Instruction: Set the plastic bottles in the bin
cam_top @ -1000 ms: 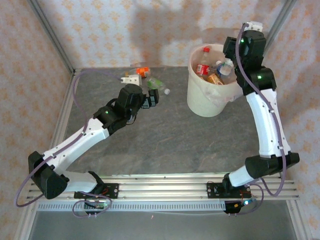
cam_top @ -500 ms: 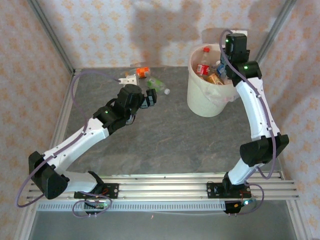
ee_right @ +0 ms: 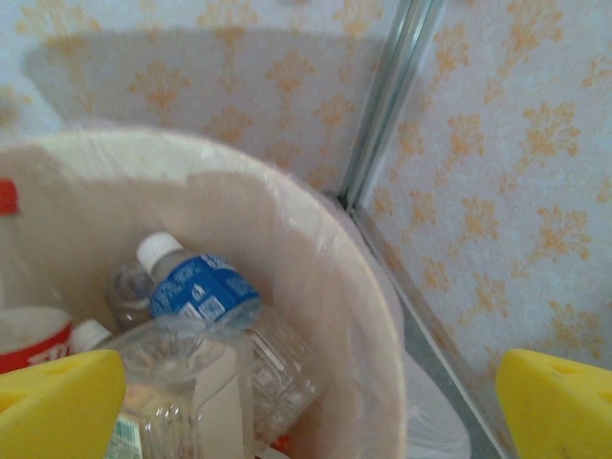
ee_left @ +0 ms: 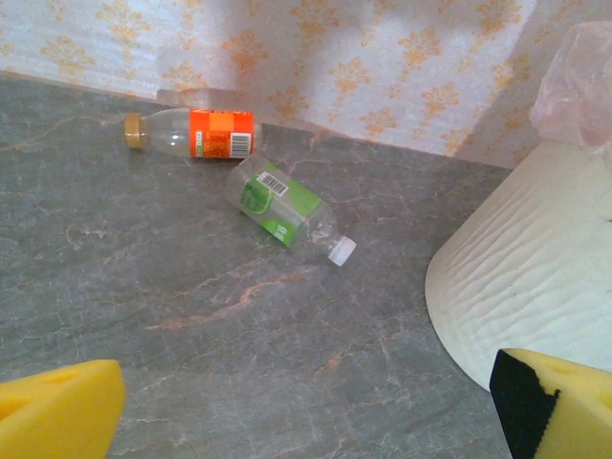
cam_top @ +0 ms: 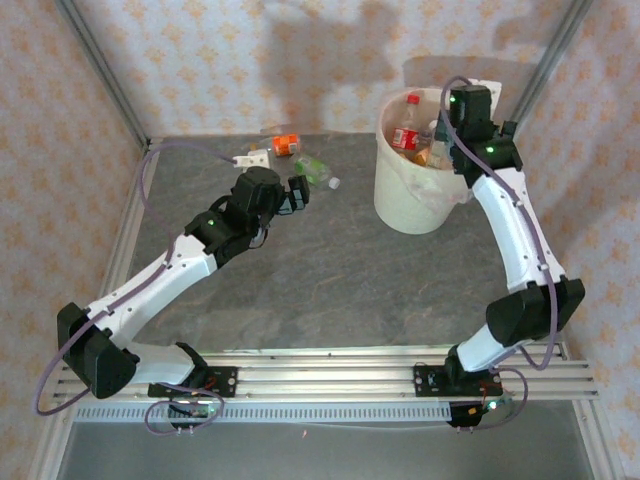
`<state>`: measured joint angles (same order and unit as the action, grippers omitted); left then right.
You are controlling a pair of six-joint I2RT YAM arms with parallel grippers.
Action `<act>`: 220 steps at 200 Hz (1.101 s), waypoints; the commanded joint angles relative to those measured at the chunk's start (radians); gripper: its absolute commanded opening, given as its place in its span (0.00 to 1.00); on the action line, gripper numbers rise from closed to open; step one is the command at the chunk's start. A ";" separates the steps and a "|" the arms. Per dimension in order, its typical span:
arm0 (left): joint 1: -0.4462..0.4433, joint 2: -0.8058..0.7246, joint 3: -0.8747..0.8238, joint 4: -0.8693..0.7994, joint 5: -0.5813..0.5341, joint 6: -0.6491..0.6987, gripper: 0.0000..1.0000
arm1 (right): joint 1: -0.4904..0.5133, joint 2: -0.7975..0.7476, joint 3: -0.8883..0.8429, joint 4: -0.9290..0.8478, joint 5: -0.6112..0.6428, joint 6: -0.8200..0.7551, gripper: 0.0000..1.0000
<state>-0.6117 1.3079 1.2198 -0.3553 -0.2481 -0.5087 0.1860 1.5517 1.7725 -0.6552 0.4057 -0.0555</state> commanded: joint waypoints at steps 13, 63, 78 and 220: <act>0.009 0.041 0.021 -0.029 -0.025 -0.019 1.00 | -0.004 -0.029 0.005 0.033 -0.042 0.017 0.99; 0.012 0.060 0.033 -0.045 -0.025 -0.049 1.00 | -0.010 0.099 0.178 -0.148 -0.346 -0.036 1.00; 0.013 0.061 0.028 -0.047 -0.026 -0.054 1.00 | -0.010 0.167 0.269 -0.228 -0.445 -0.041 1.00; 0.020 0.099 0.038 -0.066 -0.019 -0.067 1.00 | -0.013 0.178 0.262 -0.468 -0.723 0.005 0.94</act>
<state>-0.6056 1.3792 1.2224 -0.3973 -0.2478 -0.5537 0.1673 1.7802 2.0705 -1.0000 -0.2634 -0.0860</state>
